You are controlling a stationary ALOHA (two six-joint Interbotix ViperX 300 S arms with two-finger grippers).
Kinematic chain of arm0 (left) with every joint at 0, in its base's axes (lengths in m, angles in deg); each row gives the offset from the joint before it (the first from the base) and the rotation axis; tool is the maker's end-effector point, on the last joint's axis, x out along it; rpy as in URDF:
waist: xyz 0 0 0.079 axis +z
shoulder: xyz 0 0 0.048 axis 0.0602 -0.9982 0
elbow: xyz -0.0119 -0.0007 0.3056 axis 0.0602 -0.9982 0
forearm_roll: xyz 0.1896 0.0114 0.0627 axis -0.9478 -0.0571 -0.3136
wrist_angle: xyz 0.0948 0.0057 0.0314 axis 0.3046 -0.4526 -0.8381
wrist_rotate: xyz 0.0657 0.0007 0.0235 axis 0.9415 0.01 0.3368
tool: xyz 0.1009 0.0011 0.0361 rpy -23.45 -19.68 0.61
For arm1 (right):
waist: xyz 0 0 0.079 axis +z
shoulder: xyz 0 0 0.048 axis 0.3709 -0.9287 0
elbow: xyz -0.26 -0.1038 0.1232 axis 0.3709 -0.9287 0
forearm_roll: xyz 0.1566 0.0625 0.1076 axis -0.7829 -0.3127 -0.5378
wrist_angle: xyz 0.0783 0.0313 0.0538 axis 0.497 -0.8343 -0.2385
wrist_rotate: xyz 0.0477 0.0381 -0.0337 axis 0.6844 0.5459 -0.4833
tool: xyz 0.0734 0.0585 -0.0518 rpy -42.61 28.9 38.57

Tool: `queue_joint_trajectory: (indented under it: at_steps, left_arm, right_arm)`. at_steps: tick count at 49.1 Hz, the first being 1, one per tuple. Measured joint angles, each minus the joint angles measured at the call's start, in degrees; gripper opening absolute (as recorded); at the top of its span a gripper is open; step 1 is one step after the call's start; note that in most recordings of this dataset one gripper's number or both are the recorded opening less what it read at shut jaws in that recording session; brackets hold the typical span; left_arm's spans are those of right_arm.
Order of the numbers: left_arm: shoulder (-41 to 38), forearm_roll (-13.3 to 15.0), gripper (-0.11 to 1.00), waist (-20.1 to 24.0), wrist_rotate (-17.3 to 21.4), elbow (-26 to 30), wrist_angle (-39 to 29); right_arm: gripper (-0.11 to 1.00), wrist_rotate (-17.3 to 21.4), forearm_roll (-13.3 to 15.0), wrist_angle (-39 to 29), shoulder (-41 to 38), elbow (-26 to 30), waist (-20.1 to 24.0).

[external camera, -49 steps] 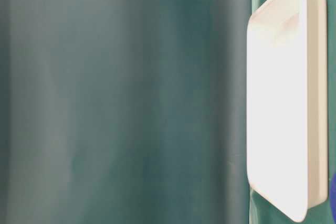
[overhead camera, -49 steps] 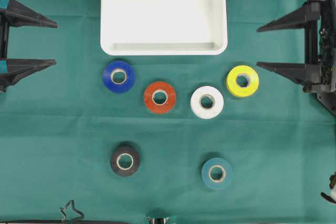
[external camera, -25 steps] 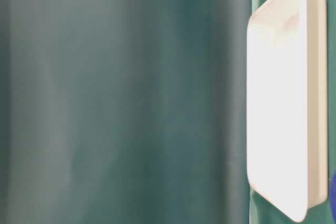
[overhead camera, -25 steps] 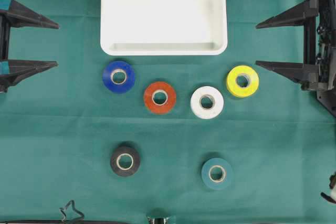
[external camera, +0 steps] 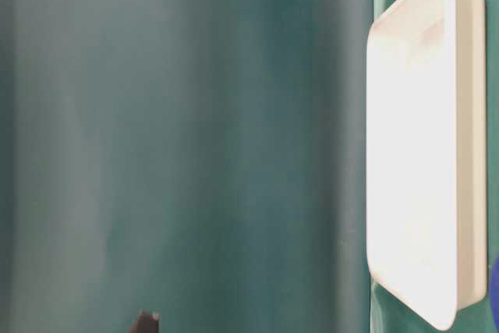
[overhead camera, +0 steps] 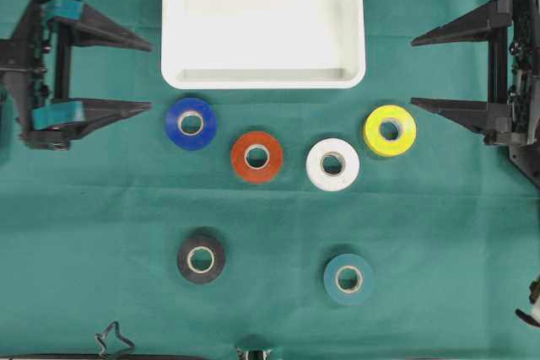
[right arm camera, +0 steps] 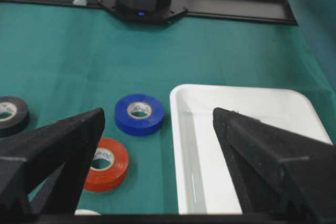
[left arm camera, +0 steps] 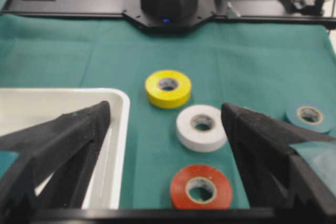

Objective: Pick up the tape from a random location and place it into the white case.
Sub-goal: 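Move the left gripper over the blue tape roll and lower it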

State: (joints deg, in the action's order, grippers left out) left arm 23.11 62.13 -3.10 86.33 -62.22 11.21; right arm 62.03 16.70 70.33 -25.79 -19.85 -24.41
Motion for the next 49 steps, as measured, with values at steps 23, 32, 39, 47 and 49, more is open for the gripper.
queue_joint_trajectory:
  at_steps: [23, 32, 39, 47, 49]
  left_arm:
    - [-4.22, 0.0, 1.0, 0.09, -0.09, 3.25, -3.52]
    - [-5.89, 0.0, 1.0, 0.09, -0.26, 7.56, -15.64]
    - [-8.35, 0.09, 1.0, 0.09, -0.7, 12.66, -26.89]
    - [-12.22, 0.09, 1.0, 0.09, -0.97, 18.54, -39.99]
    - [-13.1, 0.09, 1.0, 0.09, -1.14, 19.95, -42.8]
  right_arm:
    - [0.93, -0.09, 0.0, -0.18, 0.0, 0.0, -0.09]
    - [0.93, 0.0, 0.0, -1.05, 0.0, 0.0, -0.09]
    - [0.93, 0.0, 0.0, -1.41, 0.09, 0.09, 0.0]
    - [0.93, 0.0, 0.0, -2.11, 0.0, 0.35, -0.09]
    - [0.93, 0.0, 0.0, -2.29, 0.0, 0.35, -0.09]
